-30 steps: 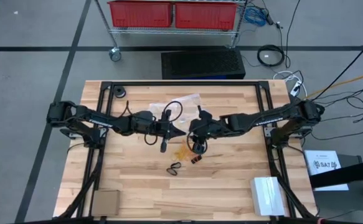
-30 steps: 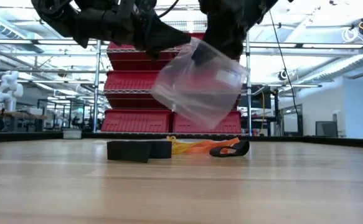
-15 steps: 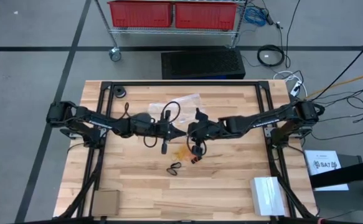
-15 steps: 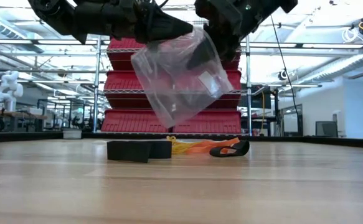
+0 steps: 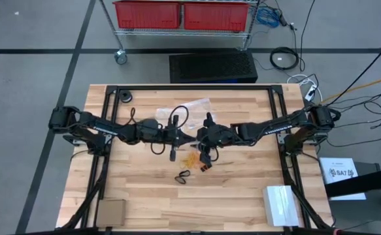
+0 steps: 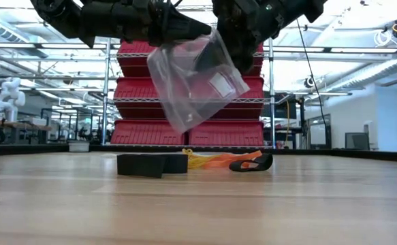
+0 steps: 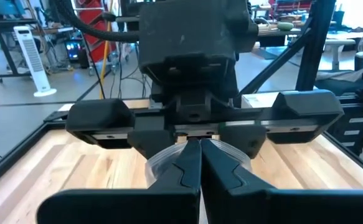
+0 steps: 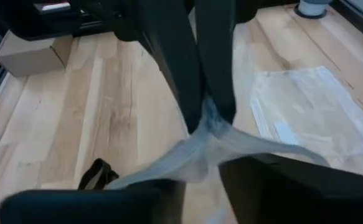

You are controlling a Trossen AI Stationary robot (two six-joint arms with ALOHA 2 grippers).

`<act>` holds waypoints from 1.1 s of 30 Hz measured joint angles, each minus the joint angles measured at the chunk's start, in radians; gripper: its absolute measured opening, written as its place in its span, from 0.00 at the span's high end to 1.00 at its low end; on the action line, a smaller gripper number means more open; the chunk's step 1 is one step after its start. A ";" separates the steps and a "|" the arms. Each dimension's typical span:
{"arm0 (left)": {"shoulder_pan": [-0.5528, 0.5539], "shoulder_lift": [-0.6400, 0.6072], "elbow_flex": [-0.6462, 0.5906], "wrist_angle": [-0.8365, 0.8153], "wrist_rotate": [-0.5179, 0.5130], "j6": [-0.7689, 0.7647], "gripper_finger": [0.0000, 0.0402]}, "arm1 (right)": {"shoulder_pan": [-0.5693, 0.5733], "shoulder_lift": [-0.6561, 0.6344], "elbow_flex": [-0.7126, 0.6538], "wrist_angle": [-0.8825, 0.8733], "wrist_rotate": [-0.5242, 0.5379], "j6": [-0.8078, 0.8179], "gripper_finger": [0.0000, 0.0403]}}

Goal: Sort rubber bands
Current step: Open the right transparent zip lock bag

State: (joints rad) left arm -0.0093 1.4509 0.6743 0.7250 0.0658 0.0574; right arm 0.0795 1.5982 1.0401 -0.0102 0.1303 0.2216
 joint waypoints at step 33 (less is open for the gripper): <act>0.076 0.000 -0.021 -0.080 0.001 0.020 1.00 | -0.042 -0.220 0.000 -0.191 0.051 -0.123 0.55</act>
State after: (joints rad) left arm 0.0667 1.4509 0.6533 0.6455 0.0663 0.0772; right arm 0.0379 1.3783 1.0401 -0.2010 0.1813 0.0986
